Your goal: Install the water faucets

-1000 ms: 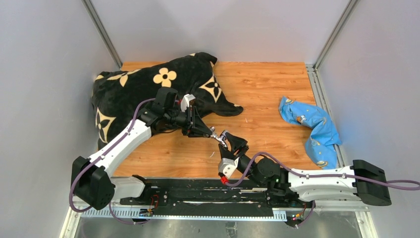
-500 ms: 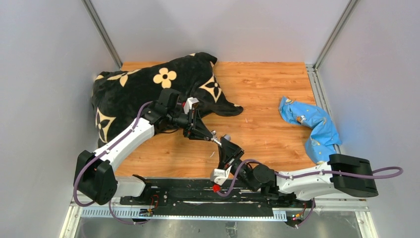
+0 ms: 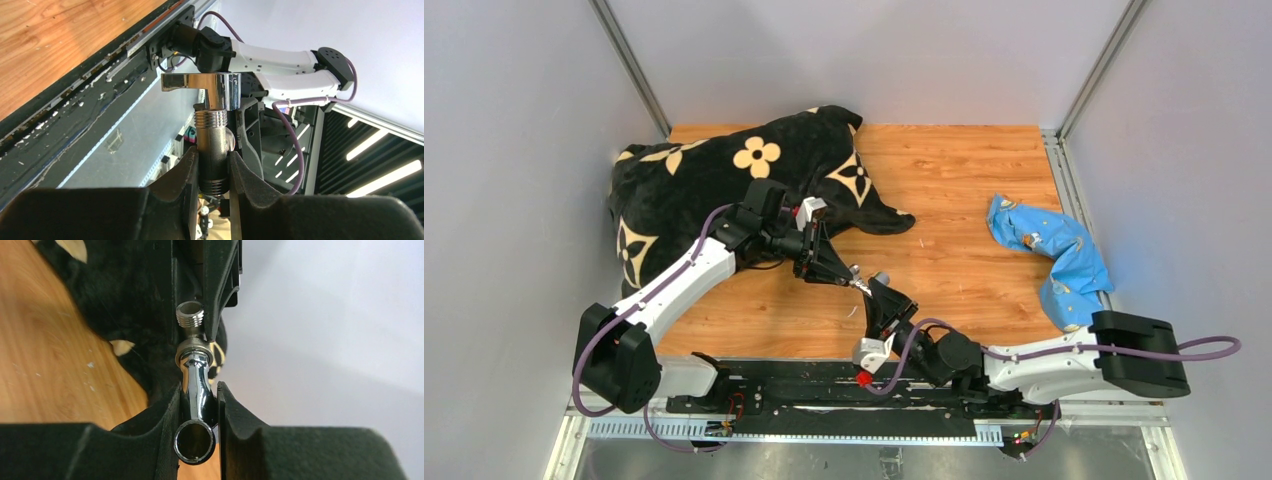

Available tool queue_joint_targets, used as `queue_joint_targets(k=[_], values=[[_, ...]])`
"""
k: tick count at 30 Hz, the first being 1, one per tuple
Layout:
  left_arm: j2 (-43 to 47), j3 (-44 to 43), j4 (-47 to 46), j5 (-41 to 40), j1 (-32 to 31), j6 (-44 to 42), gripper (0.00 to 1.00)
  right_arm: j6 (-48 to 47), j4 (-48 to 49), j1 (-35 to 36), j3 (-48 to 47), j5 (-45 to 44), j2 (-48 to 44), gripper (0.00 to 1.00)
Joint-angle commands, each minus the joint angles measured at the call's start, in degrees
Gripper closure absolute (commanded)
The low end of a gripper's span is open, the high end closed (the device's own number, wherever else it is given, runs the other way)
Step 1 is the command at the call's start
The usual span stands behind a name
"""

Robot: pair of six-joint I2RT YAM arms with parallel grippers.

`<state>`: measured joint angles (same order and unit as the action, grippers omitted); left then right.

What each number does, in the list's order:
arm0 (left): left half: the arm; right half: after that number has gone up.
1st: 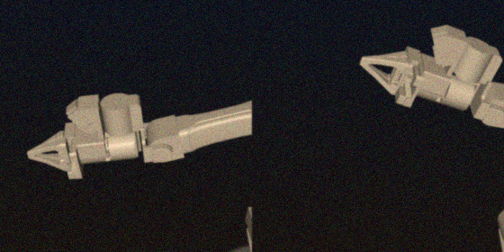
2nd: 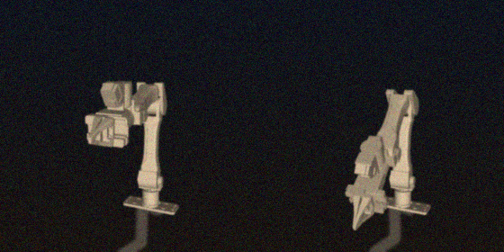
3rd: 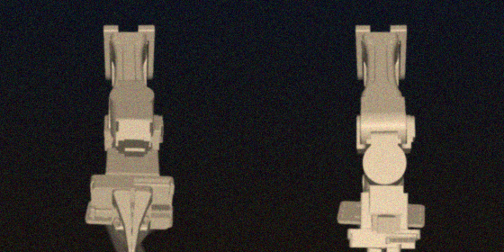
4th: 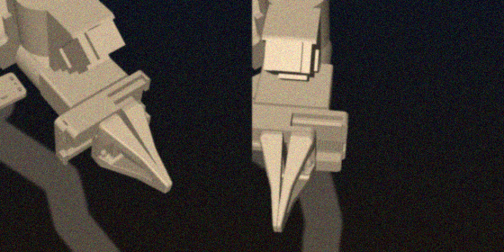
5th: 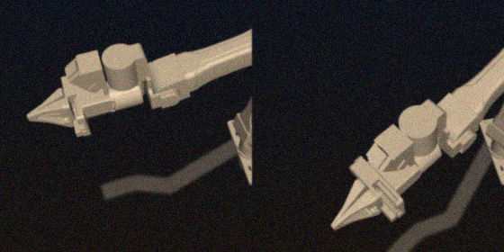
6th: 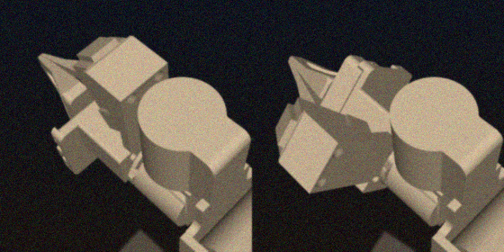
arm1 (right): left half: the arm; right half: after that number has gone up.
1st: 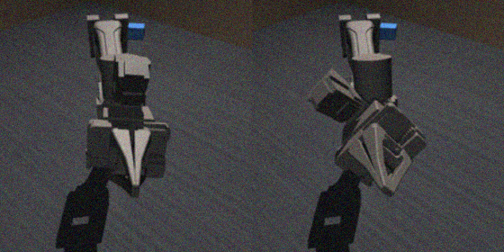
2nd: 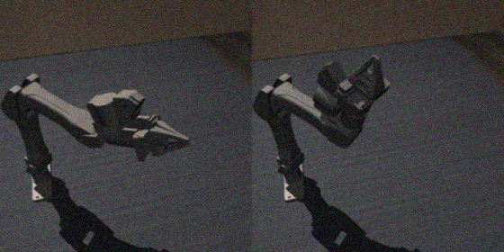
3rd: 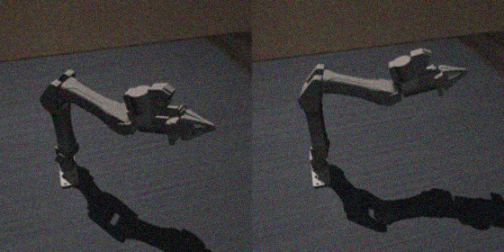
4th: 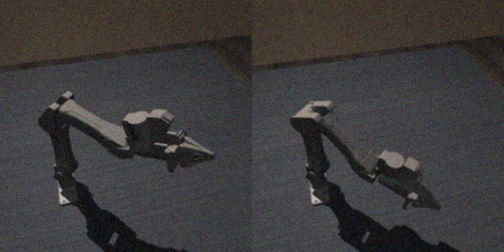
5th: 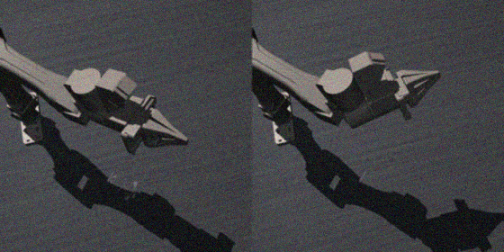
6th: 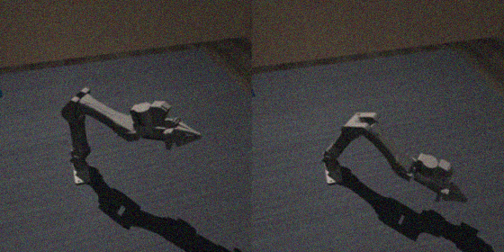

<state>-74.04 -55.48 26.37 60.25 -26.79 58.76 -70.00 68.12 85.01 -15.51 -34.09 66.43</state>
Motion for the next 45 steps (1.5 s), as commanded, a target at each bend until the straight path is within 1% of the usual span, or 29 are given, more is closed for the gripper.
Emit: queue_joint_targets(k=[1, 3, 5, 7, 11, 12, 14, 18, 22, 23, 24, 25, 26, 28, 30, 31, 33, 34, 35, 36, 37, 39, 41, 45], values=[[2.2, 0.5, -1.4, 5.5, -0.1, -2.1, 1.0, 19.1, -5.9, -0.5, -1.4, 0.0, -6.5, 0.99], [2.7, 1.0, -2.6, 5.2, 0.0, -1.3, 1.0, 26.5, -13.2, -1.4, -2.6, 1.8, -9.7, 0.99], [3.6, 1.7, -4.5, 4.5, 0.0, -0.3, 1.0, 32.6, -17.1, -2.4, -3.3, 3.5, -12.0, 0.99], [5.0, 3.2, -9.1, 4.0, 0.0, 2.7, 1.0, 38.2, -19.6, -3.3, -3.7, 4.3, -13.6, 0.99], [7.5, 7.6, -21.7, 3.4, 0.0, 10.9, 1.0, 51.1, -25.4, -5.8, -5.8, 3.2, -16.1, 0.99], [7.8, 8.4, -23.8, 3.2, 0.0, 12.1, 1.0, 53.7, -28.0, -6.6, -6.2, 4.4, -16.7, 0.99], [8.5, 9.3, -26.2, 3.1, 0.0, 13.6, 1.0, 59.2, -30.1, -7.8, -6.6, 6.6, -17.6, 0.99], [8.6, 9.3, -27.4, 3.5, 0.0, 13.8, 1.0, 66.2, -34.4, -10.0, -7.8, 12.3, -18.4, 0.99], [8.3, 9.3, -27.6, 3.4, 0.0, 13.3, 1.0, 66.7, -36.4, -10.1, -8.6, 14.2, -19.1, 0.99], [8.2, 9.4, -27.3, 3.4, 0.0, 12.8, 1.0, 66.8, -37.5, -10.1, -9.0, 14.3, -20.0, 0.91], [8.1, 9.4, -26.6, 3.3, 0.0, 12.2, 1.0, 66.9, -38.9, -10.1, -9.6, 14.3, -20.8, 0.75], [8.1, 9.4, -25.7, 3.0, 0.0, 11.4, 1.0, 67.2, -40.9, -10.2, -10.6, 14.1, -22.2, 0.62], [8.1, 9.3, -24.9, 2.5, 0.0, 10.5, 1.0, 67.7, -43.6, -10.3, -12.1, 13.5, -23.5, 0.53], [8.1, 9.0, -22.8, 1.1, 0.0, 7.9, 1.0, 70.4, -49.9, -10.7, -15.0, 10.0, -26.0, 0.4], [8.2, 7.5, -17.6, -1.6, 0.0, 2.5, 1.0, 75.4, -57.3, -12.5, -17.8, 5.6, -28.5, 0.33], [8.3, 6.2, -13.3, -4.0, 0.0, -1.3, 1.0, 78.3, -60.9, -14.1, -19.1, 4.7, -29.9, 0.29], [8.3, 2.4, -2.7, -11.1, -0.4, -11.7, 1.0, 84.9, -68.9, -19.0, -21.4, 4.4, -32.6, 0.24], [8.2, 0.5, 1.8, -15.5, -0.9, -16.5, 1.0, 88.1, -73.4, -22.0, -22.7, 4.8, -33.7, 0.23], [8.4, -0.6, 3.6, -19.4, -1.6, -20.6, 1.0, 90.7, -78.1, -25.3, -24.3, 5.9, -34.7, 0.22], [8.8, -0.4, 3.0, -21.8, -2.1, -22.2, 1.0, 93.2, -83.3, -28.4, -25.6, 7.0, -35.5, 0.22], [9.6, 0.8, -0.5, -22.9, -2.4, -22.2, 1.0, 94.8, -87.0, -31.6, -27.2, 7.8, -36.1, 0.22], [10.9, 5.0, -10.9, -23.9, -3.4, -19.1, 1.0, 96.9, -93.0, -36.6, -30.0, 10.2, -36.7, 0.22], [9.5, 6.8, -19.4, -23.6, -5.0, -17.7, 1.0, 99.0, -97.7, -40.0, -32.8, 10.3, -36.7, 0.22], [-0.9, 1.1, -21.5, -26.8, -11.1, -20.8, 1.0, 101.8, -100.8, -41.5, -33.9, 7.9, -37.6, 0.23]])
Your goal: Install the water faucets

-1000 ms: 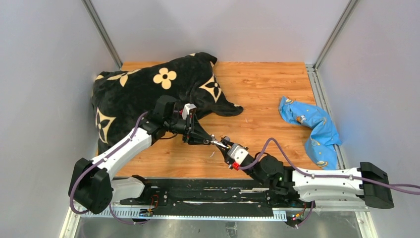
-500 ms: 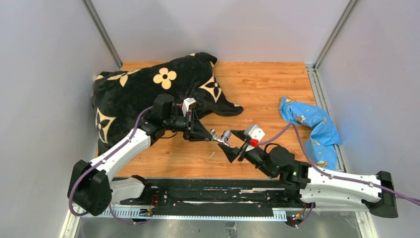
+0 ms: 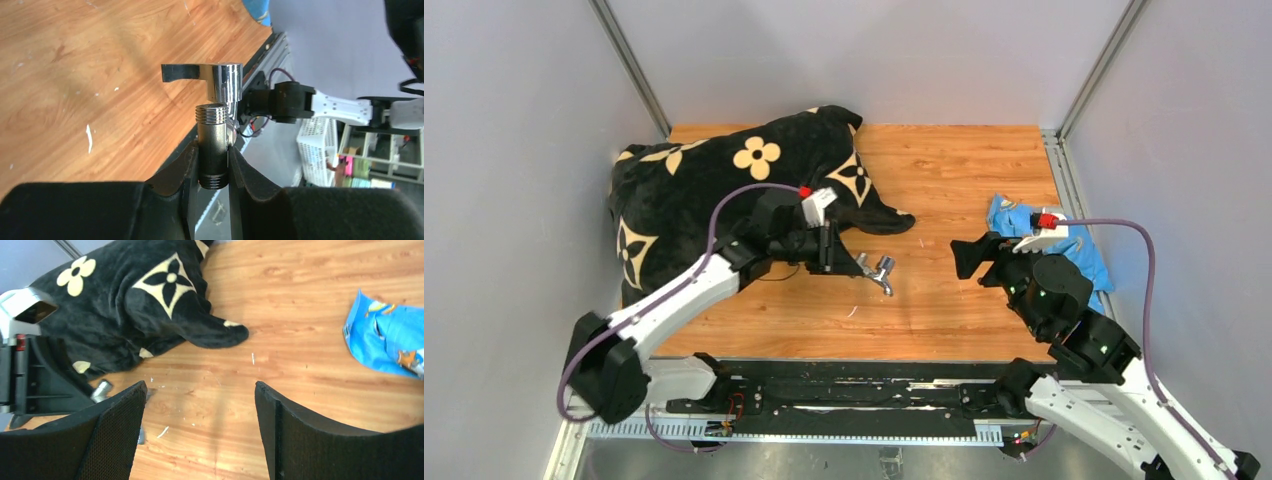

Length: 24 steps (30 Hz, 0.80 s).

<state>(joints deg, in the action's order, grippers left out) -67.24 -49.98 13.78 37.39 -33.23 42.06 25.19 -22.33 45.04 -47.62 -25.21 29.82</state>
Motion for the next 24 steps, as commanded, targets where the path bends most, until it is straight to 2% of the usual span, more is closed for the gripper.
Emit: queue_joint_targets(k=[1, 4, 6, 7, 9, 10, 11, 12, 15, 17, 20, 24], values=[[-11.4, -6.4, -10.0, -3.6, -5.8, -4.3, 1.0, 7.4, -10.7, -1.5, -1.4, -2.4, -1.6, 0.24], [-22.5, -13.0, -15.8, -1.8, -7.6, -1.7, 1.0, 9.7, -11.8, -1.5, -0.2, -4.2, -4.2, 0.26], [-30.0, -21.6, -16.7, -1.1, -7.9, -0.9, 1.0, 11.2, -12.5, -1.6, 0.8, -4.5, -6.3, 0.26], [-33.7, -25.8, -16.5, -0.7, -7.9, -0.4, 0.91, 11.9, -12.9, -1.5, 1.0, -4.5, -7.7, 0.26], [-41.4, -36.5, -11.7, -2.1, -7.9, -2.1, 0.52, 13.0, -13.7, -1.5, 1.5, -4.6, -9.4, 0.26], [-44.4, -41.8, -7.4, -3.6, -7.9, -3.9, 0.38, 13.4, -14.0, -1.6, 1.7, -4.7, -10.0, 0.26], [-47.3, -47.8, -3.3, -4.5, -7.9, -5.9, 0.09, 13.6, -14.0, -1.5, 1.7, -4.7, -10.5, 0.26], [-50.3, -53.5, 1.0, -4.9, -7.9, -7.5, 0.01, 13.6, -14.1, -1.5, 1.6, -4.6, -10.8, 0.26], [-56.8, -68.7, 14.9, -7.4, -7.9, -13.7, 0.02, 12.9, -14.5, -1.5, 0.7, -4.8, -10.1, 0.26], [-56.7, -72.6, 19.0, -8.7, -7.9, -16.1, 0.02, 12.1, -15.4, -1.4, -0.4, -5.6, -8.9, 0.25], [-50.5, -68.3, 19.2, -12.8, -7.9, -18.7, 0.02, 11.6, -17.8, -1.5, -1.9, -8.6, -7.0, 0.24], [-36.8, -52.8, 15.8, -19.9, -7.9, -20.1, 0.02, 10.4, -19.0, -1.4, -2.0, -12.6, -4.6, 0.22]])
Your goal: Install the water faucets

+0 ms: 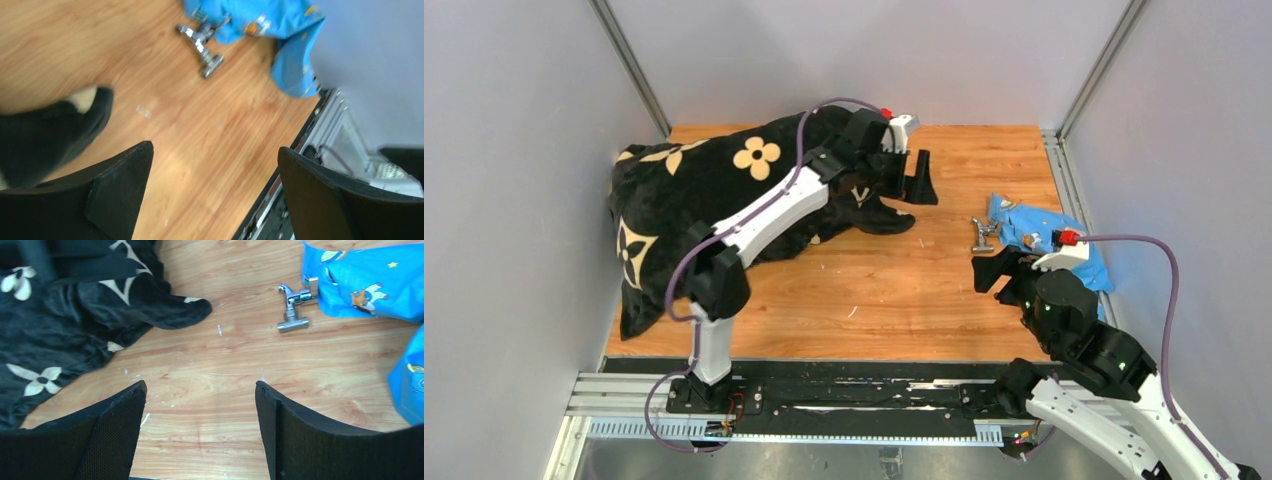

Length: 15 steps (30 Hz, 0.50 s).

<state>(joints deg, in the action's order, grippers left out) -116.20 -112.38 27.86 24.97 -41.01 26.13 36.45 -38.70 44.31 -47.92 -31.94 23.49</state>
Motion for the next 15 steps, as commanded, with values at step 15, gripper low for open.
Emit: queue_joint_targets(k=[15], values=[[62.2, 57.6, 2.3, -38.7, 0.1, -4.2, 0.02, -5.9, -2.8, -7.3, -4.2, 3.9, 22.4, 0.02]])
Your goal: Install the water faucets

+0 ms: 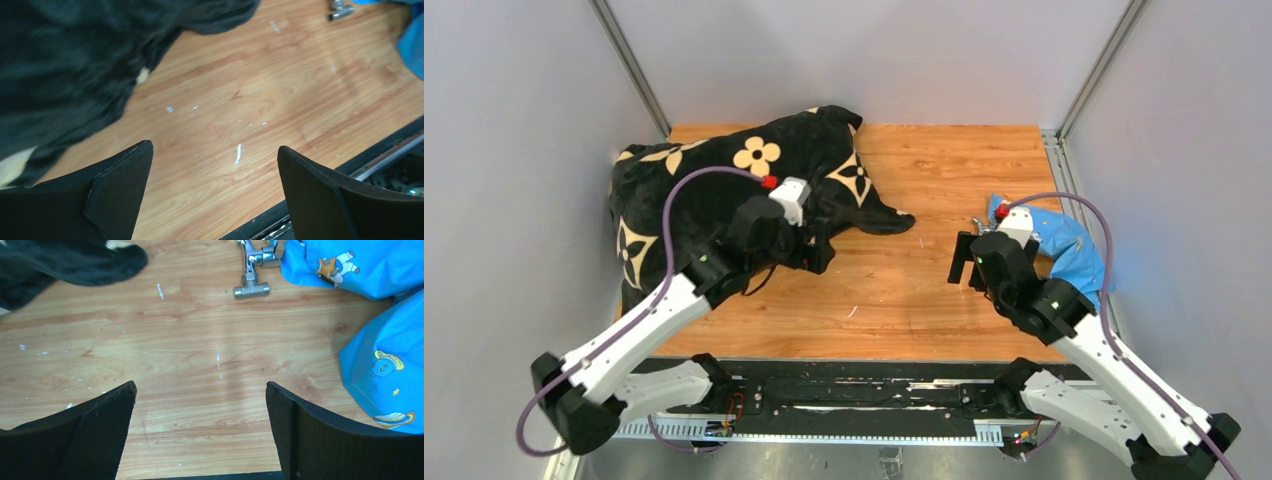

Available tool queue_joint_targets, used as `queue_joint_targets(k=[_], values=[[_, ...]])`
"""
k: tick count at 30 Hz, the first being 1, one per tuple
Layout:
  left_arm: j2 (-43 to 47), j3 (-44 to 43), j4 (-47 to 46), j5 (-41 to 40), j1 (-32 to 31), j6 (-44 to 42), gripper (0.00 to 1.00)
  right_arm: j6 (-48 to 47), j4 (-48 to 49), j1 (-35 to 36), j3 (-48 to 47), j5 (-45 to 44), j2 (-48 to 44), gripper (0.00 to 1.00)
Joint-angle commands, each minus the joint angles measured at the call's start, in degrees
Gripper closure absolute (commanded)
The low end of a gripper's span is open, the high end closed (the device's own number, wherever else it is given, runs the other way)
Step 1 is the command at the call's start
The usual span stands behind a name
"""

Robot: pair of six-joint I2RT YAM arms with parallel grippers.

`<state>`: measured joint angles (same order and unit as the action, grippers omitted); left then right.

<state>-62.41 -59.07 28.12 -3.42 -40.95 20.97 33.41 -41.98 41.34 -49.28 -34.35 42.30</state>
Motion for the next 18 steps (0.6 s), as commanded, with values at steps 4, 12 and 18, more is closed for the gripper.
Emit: queue_joint_targets(k=[4, 12, 18], values=[[15.6, 6.1, 7.5, -15.2, 0.1, 5.2, 0.02, -2.7, -0.8, -9.5, -5.9, 10.9, 8.9, 0.0], [19.6, 10.0, 11.3, -22.6, 0.1, 6.7, 0.02, 4.3, -11.4, -9.9, -12.7, -3.5, 15.3, 0.0], [20.2, 9.8, 12.2, -22.8, 0.1, 6.6, 0.02, 4.1, -9.9, -9.9, -9.8, -5.8, 11.6, 0.02]])
